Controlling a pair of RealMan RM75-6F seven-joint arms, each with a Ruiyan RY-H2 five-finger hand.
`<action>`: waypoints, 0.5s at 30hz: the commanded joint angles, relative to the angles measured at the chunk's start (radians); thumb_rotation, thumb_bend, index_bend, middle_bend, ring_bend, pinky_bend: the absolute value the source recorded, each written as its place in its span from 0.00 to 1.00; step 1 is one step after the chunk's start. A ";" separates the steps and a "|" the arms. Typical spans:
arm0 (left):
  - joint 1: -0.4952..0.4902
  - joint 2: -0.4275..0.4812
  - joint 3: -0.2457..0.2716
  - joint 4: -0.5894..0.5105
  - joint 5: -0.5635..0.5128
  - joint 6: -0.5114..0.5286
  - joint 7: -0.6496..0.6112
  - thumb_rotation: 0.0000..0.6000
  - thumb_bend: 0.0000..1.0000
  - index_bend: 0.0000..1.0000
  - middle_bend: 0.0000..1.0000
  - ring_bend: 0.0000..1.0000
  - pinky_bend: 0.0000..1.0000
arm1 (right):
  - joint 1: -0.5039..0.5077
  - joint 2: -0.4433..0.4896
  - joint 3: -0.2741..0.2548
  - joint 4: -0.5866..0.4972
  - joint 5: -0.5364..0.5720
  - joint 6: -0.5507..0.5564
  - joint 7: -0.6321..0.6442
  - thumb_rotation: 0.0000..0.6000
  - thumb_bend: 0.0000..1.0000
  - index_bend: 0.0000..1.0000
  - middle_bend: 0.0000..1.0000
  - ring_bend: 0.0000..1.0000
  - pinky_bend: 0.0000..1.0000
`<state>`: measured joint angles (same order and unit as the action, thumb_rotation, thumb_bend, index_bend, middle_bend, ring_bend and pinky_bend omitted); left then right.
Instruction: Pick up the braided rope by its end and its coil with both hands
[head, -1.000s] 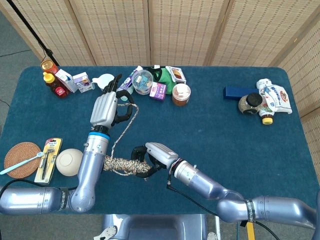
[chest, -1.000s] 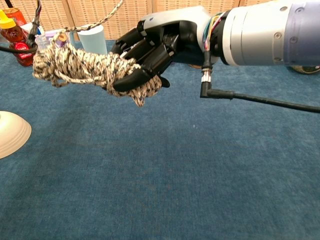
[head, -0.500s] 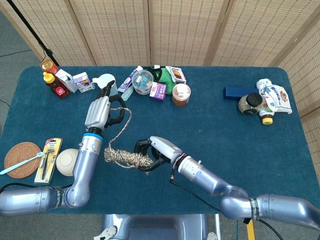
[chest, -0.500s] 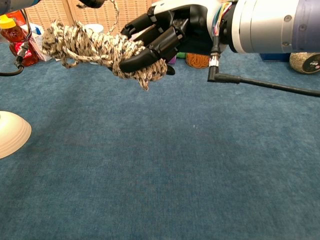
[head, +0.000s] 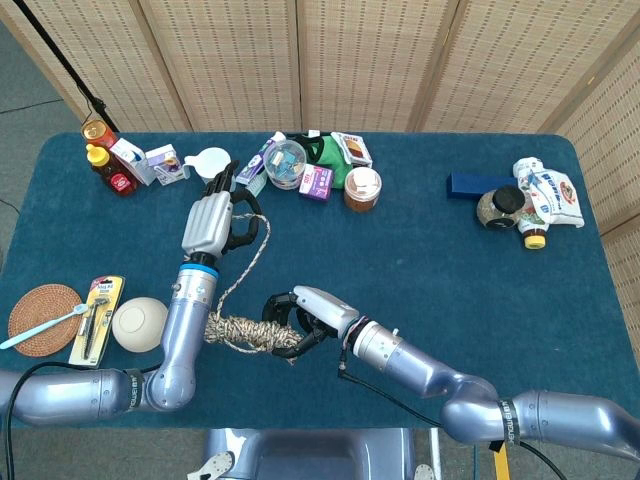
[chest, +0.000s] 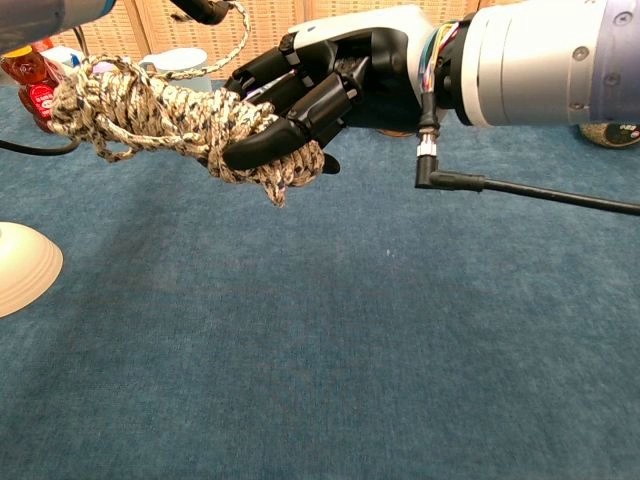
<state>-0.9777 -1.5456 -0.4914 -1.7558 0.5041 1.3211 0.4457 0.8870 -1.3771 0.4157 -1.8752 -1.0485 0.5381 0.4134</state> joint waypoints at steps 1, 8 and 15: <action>-0.009 -0.016 -0.002 0.012 -0.003 0.000 0.009 1.00 0.45 0.55 0.00 0.00 0.07 | -0.010 0.009 0.007 0.003 -0.036 -0.013 0.037 1.00 0.56 0.61 0.56 0.49 0.75; -0.012 -0.026 -0.013 0.023 -0.003 0.008 0.021 1.00 0.45 0.55 0.00 0.00 0.07 | -0.019 0.016 0.002 0.016 -0.078 -0.009 0.079 1.00 0.56 0.61 0.56 0.49 0.75; -0.006 -0.017 -0.025 0.012 0.001 0.008 0.022 1.00 0.45 0.55 0.00 0.00 0.07 | -0.015 0.021 -0.007 0.024 -0.094 0.000 0.094 1.00 0.56 0.61 0.56 0.49 0.75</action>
<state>-0.9844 -1.5631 -0.5152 -1.7429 0.5057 1.3287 0.4668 0.8714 -1.3568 0.4089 -1.8512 -1.1419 0.5371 0.5073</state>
